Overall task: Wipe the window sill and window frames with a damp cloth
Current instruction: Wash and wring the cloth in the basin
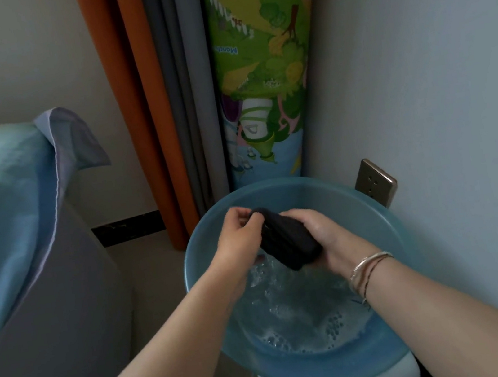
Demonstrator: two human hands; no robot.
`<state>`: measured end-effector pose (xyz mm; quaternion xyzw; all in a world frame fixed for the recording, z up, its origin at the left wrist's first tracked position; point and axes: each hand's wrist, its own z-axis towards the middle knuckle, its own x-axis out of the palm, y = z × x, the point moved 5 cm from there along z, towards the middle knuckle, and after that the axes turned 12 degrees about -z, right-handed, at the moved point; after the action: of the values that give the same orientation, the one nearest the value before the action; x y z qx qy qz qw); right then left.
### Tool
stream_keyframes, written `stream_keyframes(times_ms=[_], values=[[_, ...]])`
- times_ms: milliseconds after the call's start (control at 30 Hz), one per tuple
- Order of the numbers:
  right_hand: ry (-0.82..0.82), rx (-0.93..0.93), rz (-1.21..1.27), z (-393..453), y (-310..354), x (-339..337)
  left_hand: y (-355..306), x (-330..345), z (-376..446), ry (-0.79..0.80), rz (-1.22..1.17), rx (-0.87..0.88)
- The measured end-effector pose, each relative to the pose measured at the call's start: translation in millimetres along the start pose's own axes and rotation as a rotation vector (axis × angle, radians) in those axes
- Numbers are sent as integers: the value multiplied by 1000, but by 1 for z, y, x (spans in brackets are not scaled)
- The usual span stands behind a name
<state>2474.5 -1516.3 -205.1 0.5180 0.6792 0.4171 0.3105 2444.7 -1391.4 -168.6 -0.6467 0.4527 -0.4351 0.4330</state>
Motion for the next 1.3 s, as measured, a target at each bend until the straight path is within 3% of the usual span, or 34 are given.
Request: stream_keyframes(times_ms=[100,200,267,400,567,700,767,867,933,1033,1100,1200,1300], values=[[-165,-212,-344,-4,18,-2,18,9,-7,59,-242,-268],[-206,-276,-570,-8,28,2,21,13,-8,81,-320,-291],[-168,-240,-469,-10,29,1,20,13,-7,94,-289,-269],[-74,-228,129,-12,29,-3,18,11,-5,135,-306,-260],[-61,-313,40,-13,29,-5,17,15,-6,278,-228,-252],[-79,-353,-41,-14,27,-14,16,9,-2,225,-258,-174],[24,-215,41,-14,21,-19,12,7,0,209,-310,-132],[414,-53,-24,-31,17,-11,4,7,3,231,-350,-105],[514,-51,-76,-37,16,-8,2,9,2,269,-217,-68],[481,-50,-234,-30,11,-6,-7,8,6,255,364,167],[442,-46,-352,-26,9,-5,-12,10,9,251,604,295],[349,-48,-611,-26,9,0,-14,16,8,309,768,388],[196,-151,-1062,-21,14,10,-8,16,9,288,801,379]])
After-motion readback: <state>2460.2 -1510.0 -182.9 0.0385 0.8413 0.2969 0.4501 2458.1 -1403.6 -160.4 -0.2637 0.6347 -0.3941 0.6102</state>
